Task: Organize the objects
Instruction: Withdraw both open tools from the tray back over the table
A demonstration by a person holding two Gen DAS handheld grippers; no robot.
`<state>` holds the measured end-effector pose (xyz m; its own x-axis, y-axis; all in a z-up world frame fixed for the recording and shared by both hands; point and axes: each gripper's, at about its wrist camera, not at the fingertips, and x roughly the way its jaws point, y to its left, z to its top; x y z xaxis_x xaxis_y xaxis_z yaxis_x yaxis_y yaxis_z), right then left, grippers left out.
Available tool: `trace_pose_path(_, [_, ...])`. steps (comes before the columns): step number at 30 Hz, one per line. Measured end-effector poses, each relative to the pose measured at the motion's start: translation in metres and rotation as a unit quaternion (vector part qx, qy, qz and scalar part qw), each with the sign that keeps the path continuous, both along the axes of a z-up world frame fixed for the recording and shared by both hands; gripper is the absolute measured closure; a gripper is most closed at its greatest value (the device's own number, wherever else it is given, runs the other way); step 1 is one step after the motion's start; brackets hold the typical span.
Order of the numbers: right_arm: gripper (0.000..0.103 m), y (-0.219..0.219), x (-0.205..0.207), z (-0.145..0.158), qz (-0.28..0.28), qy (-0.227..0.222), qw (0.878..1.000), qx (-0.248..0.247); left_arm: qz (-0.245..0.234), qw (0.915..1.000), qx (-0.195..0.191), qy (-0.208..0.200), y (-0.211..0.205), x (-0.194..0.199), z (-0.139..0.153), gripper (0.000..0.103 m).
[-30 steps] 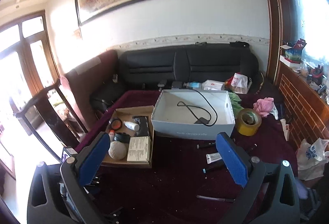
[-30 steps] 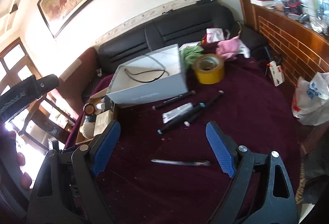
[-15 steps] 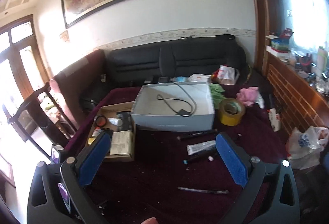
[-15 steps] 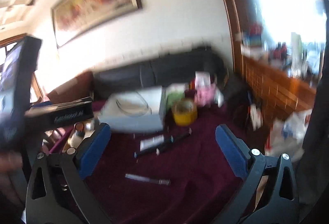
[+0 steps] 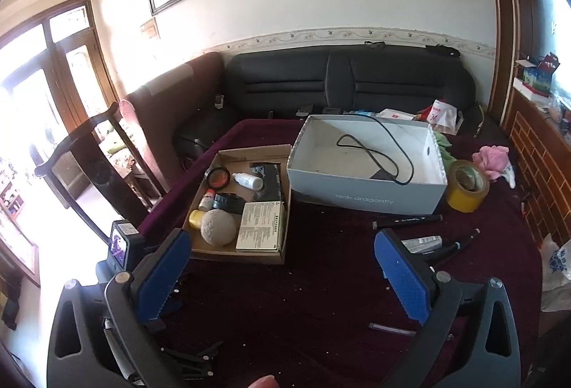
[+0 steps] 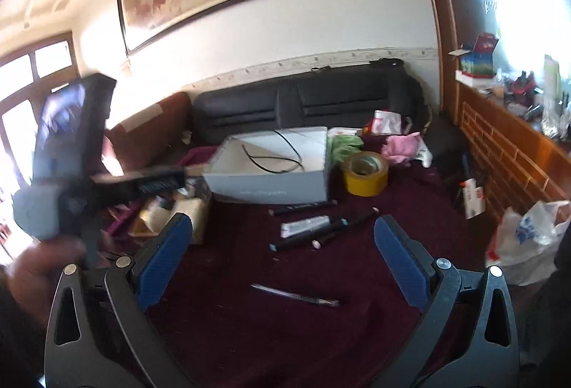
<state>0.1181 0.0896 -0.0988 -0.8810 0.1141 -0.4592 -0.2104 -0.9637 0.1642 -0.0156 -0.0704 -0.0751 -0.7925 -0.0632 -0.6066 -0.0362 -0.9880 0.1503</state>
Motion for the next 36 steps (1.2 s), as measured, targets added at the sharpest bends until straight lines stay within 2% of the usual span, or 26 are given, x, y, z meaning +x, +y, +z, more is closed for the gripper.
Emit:
trace_pose_path(4, [0.000,0.006,-0.006,-0.011,0.002,-0.014,1.000,-0.024,-0.006,0.9999,0.005,0.012,-0.002,0.002,0.002,0.000])
trace_pose_path(10, [0.000,0.008,-0.001,-0.016,0.009,-0.003,0.999,-0.034,-0.007,1.0000,0.005,-0.001,0.001,0.001,-0.011,0.000])
trace_pose_path(13, [0.000,0.012,0.012,-0.013,-0.005,0.022,0.999,-0.029,-0.008,0.9999,0.010,-0.008,0.002,0.002,-0.016,0.000])
trace_pose_path(17, [0.000,0.025,0.032,-0.002,-0.052,0.071,0.996,-0.022,-0.015,0.9997,0.017,-0.002,0.004,0.004,-0.013,0.000])
trace_pose_path(18, [0.000,0.031,0.032,-0.003,-0.060,0.068,0.995,-0.031,-0.018,0.9997,0.016,0.002,0.006,0.006,-0.010,0.000])
trace_pose_path(20, [0.000,0.045,0.026,-0.009,-0.064,0.030,0.995,-0.067,-0.023,0.9996,0.014,0.007,0.009,0.009,-0.007,0.000])
trace_pose_path(22, [0.000,0.053,0.030,-0.015,-0.076,0.025,0.993,-0.083,-0.030,0.9994,0.013,0.014,0.014,0.013,-0.002,0.000])
trace_pose_path(27, [0.000,0.055,0.049,-0.012,-0.091,0.051,0.992,-0.074,-0.048,0.9985,0.018,0.019,0.026,0.019,0.004,0.000])
trace_pose_path(30, [0.000,0.055,0.048,-0.015,-0.110,0.030,0.992,-0.044,-0.041,0.9991,0.010,0.002,0.025,0.012,-0.005,0.000])
trace_pose_path(33, [0.000,0.048,0.032,-0.009,-0.065,0.000,0.996,-0.057,-0.005,0.9999,0.003,-0.015,0.007,-0.002,-0.019,0.000])
trace_pose_path(36, [0.000,0.015,0.030,0.022,0.020,0.045,0.998,-0.044,0.026,0.9994,-0.001,-0.022,-0.012,-0.012,-0.029,0.000])
